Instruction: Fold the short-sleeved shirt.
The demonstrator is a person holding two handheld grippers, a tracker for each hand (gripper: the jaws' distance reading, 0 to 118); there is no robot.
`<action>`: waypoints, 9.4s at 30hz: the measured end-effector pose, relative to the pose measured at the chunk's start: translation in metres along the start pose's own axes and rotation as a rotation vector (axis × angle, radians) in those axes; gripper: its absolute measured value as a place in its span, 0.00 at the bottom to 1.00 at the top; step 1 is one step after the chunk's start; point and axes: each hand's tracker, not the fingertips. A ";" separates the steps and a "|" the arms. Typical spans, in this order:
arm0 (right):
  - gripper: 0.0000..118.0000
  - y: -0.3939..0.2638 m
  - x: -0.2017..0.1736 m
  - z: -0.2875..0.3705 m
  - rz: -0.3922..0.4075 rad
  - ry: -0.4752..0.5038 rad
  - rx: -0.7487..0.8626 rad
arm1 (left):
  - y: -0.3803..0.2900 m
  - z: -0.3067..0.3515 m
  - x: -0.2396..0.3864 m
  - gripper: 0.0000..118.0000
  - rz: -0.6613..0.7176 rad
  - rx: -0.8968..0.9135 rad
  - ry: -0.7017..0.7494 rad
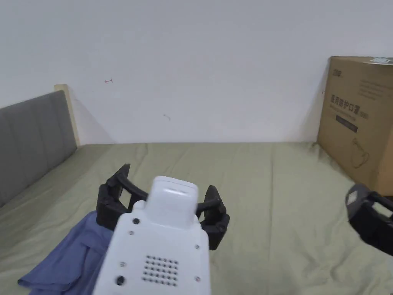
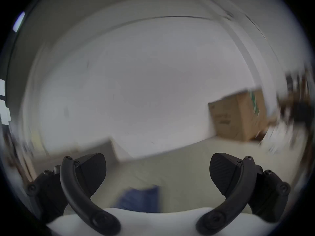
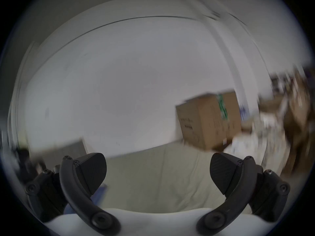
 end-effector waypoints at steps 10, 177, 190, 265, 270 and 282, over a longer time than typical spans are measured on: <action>1.00 -0.087 0.129 -0.018 -1.279 -0.255 -0.357 | -0.035 0.006 0.069 1.00 -0.833 0.147 -0.046; 0.00 -0.044 0.039 -0.063 0.288 0.128 -0.457 | -0.152 -0.212 0.191 0.48 0.550 -1.275 -0.919; 0.00 -0.028 0.008 -0.061 0.314 0.161 -0.400 | -0.082 -0.185 0.010 0.91 0.972 -0.755 -0.711; 0.07 -0.154 0.060 -0.363 0.439 -0.093 -1.344 | -0.232 -0.222 -0.022 0.04 0.789 -0.983 -0.552; 0.07 -0.073 0.029 -0.340 0.293 -0.015 -1.189 | -0.192 -0.219 -0.067 0.04 0.845 -0.888 -0.546; 0.07 0.154 -0.052 -0.318 0.310 0.046 -0.755 | -0.027 -0.266 -0.190 0.04 0.808 -0.633 -0.428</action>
